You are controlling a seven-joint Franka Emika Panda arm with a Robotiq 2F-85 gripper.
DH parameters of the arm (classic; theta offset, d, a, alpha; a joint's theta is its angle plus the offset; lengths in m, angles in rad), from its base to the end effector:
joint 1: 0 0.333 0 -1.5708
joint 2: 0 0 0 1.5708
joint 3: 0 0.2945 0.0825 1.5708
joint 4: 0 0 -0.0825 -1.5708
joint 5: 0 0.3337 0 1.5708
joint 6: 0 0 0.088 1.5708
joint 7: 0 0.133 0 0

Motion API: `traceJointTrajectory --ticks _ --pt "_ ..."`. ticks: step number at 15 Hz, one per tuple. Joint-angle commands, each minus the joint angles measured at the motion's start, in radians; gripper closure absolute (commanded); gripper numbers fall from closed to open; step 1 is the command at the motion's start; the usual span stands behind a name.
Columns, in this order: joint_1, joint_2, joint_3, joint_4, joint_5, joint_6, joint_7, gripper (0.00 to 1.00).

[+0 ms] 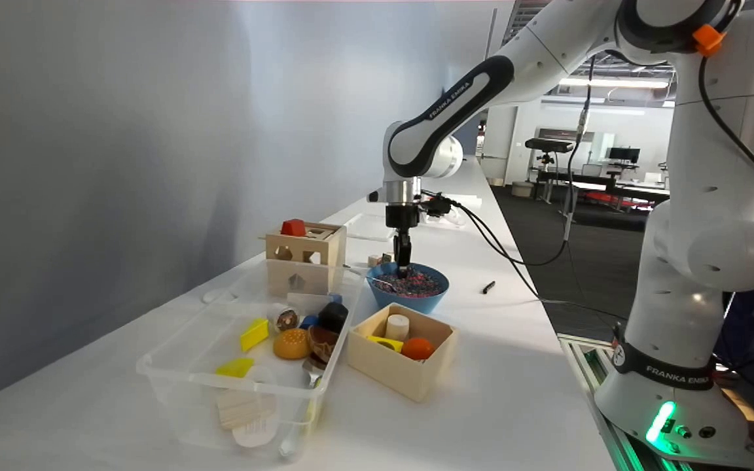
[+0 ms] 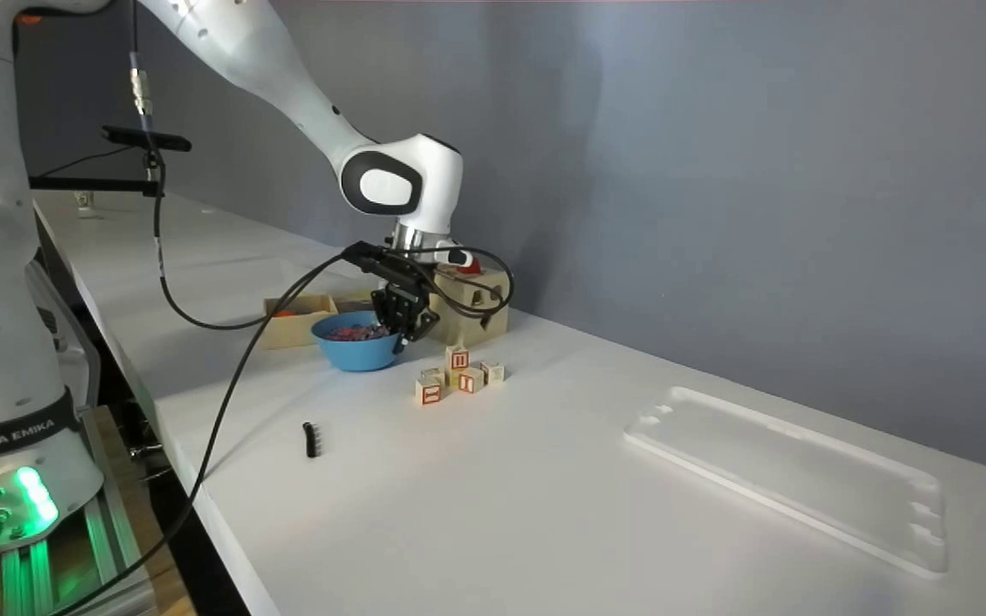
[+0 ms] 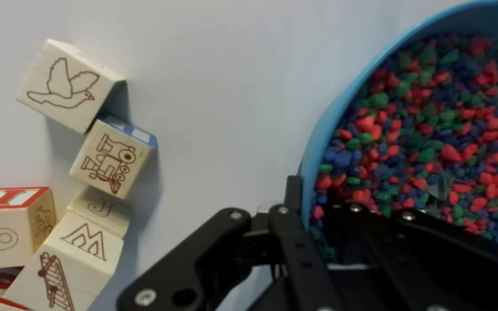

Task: Move the box to the left then stack up the blocks

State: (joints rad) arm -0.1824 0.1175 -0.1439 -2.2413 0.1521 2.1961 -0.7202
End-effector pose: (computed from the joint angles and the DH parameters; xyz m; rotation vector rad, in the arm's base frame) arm 0.4536 -0.1447 0.2928 -2.9407 -0.4361 0.1333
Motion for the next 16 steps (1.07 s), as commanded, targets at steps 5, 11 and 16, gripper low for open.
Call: traceJointTrajectory --ticks 5,11,16 --pt "0.006 -0.009 0.008 -0.001 -0.043 0.011 0.077 0.48" --pt "0.001 -0.149 -0.003 -0.052 -0.086 0.004 0.061 0.05" --pt "0.009 -0.28 -0.025 -0.09 -0.12 0.047 -0.079 0.0"
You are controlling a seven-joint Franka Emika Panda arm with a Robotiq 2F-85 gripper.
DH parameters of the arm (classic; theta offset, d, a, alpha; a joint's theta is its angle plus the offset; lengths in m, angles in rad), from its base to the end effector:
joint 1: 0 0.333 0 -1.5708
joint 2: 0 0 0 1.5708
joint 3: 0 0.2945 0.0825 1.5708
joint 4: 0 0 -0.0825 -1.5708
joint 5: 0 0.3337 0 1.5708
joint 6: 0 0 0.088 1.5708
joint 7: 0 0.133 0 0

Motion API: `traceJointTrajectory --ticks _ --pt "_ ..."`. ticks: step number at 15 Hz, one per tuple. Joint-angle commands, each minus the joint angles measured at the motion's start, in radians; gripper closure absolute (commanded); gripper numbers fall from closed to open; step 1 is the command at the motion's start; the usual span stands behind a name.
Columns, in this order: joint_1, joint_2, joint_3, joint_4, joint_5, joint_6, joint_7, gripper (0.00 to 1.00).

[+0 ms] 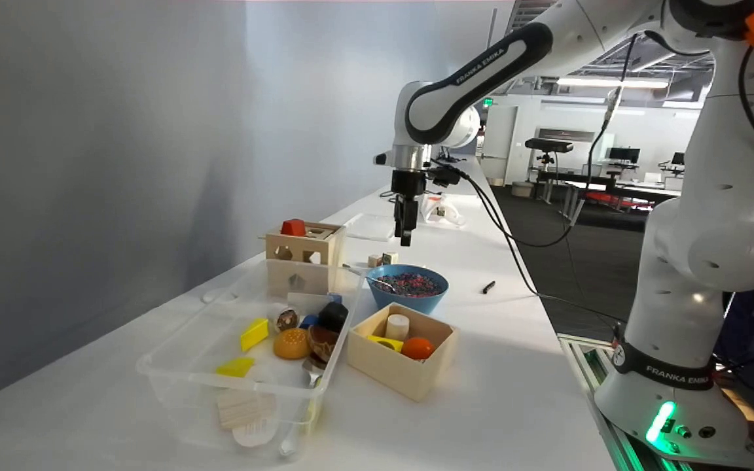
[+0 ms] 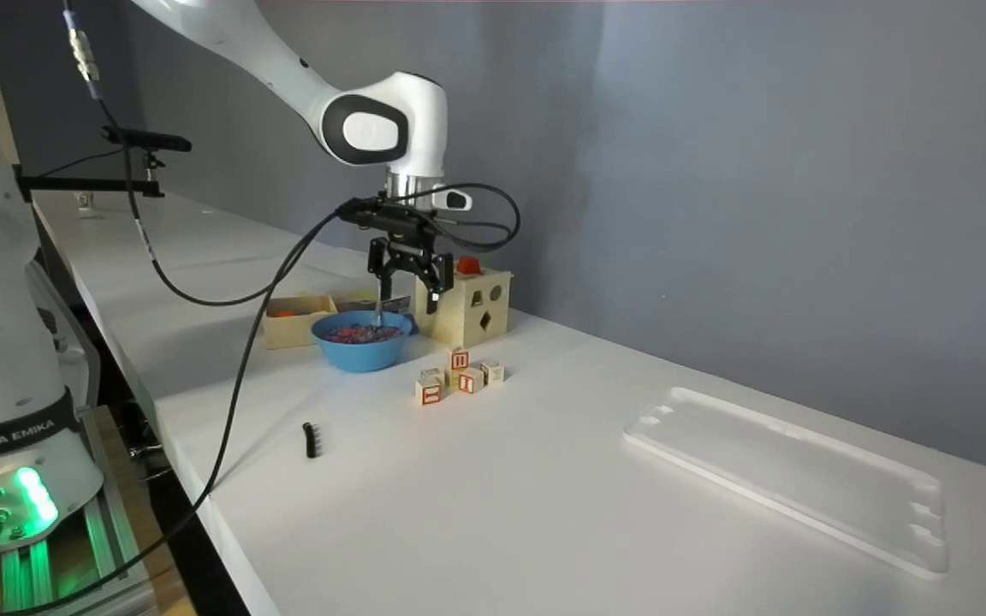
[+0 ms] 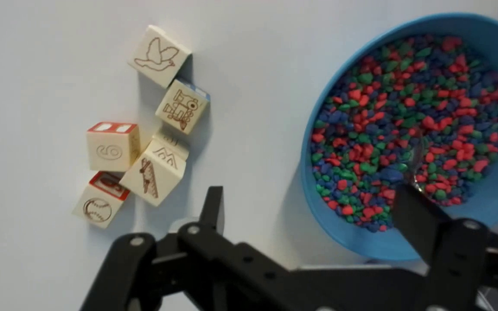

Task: Move the box to the left then stack up the blocks

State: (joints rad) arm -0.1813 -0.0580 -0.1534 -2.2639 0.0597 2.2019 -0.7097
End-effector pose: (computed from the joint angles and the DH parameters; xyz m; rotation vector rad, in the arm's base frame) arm 0.4453 -0.1516 0.3667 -3.0451 -0.5226 -0.0374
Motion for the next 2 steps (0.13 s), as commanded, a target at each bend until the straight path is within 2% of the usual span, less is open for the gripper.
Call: traceJointTrajectory --ticks 1,2 --pt "0.014 -0.027 -0.015 -0.006 -0.006 0.004 -0.027 0.0" --pt "0.016 -0.051 -0.019 -0.015 -0.008 0.008 -0.051 0.0"
